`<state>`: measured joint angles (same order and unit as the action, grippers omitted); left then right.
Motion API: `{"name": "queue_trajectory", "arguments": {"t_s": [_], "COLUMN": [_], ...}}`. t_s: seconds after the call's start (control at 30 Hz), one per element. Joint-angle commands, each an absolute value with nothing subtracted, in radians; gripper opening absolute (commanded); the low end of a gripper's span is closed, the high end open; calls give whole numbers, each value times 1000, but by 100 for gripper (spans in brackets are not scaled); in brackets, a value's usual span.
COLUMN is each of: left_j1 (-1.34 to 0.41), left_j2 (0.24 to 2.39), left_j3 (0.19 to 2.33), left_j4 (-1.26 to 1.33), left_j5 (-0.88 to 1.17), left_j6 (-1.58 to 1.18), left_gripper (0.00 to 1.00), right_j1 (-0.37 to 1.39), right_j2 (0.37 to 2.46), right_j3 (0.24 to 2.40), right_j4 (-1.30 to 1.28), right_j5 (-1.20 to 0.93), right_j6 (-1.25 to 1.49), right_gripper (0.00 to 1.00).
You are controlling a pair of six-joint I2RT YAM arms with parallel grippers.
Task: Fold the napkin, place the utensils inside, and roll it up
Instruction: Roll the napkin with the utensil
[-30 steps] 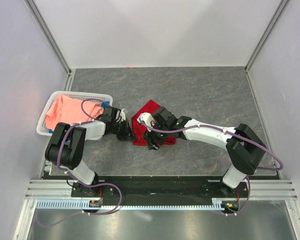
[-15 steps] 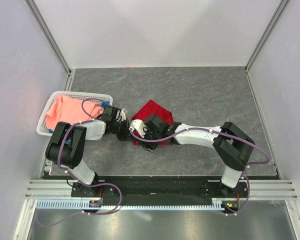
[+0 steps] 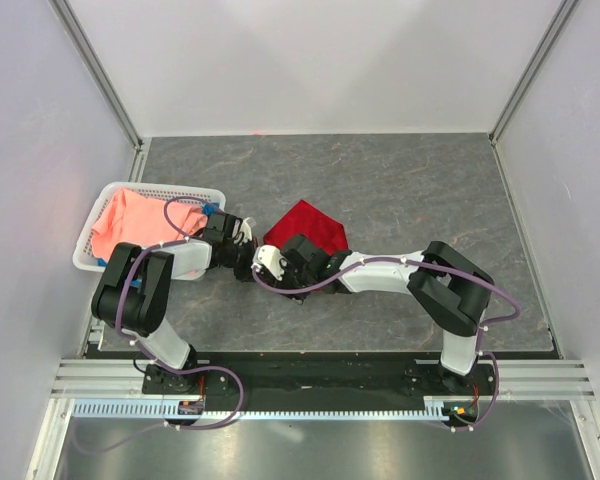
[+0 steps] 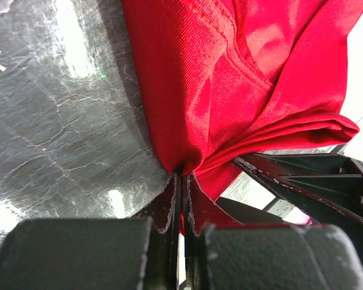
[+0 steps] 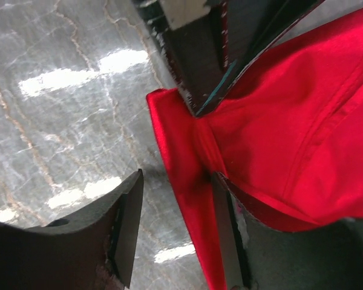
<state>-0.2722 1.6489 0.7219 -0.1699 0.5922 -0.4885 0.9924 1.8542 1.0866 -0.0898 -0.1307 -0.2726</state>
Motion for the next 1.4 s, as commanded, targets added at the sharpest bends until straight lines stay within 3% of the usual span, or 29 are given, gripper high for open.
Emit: {"name": "queue_trajectory", "arguments": {"t_s": [0.0,0.57,0.7,0.93,1.0,1.07,1.23,1.37], "left_j1": [-272,-275,-284,-293,-295,-295,-295,-295], "left_j2": [1674,1684,1687,1674,1657,1622,1553,1494], "left_j3": [736,744,747,750,747,741,719,690], "left_j4": [-196,-193,-186,-163,-150,-143,-127,-126], "left_j5": [601,620,637,666,658,644,597,554], "left_j6": [-446,-440,-434,-426,-431,-437,-452,-462], "left_gripper": [2,2,2,2,9,25,46,53], "right_j1": [994,994,994,989,985,970,934,914], "right_j2": [1864,1911,1933,1985,1988,1983,1941,1907], "right_j3": [1080,1035,1071,1132,1137,1132,1080,1062], "right_j4": [-19,23,-57,-259,-294,-325,-330,-337], "right_j5": [-83,-35,-83,-230,-264,-317,-394,-451], "right_j6": [-313,-420,-413,-348,-318,-270,-175,-98], "right_gripper": [59,59,41,24,20,18,13,10]}}
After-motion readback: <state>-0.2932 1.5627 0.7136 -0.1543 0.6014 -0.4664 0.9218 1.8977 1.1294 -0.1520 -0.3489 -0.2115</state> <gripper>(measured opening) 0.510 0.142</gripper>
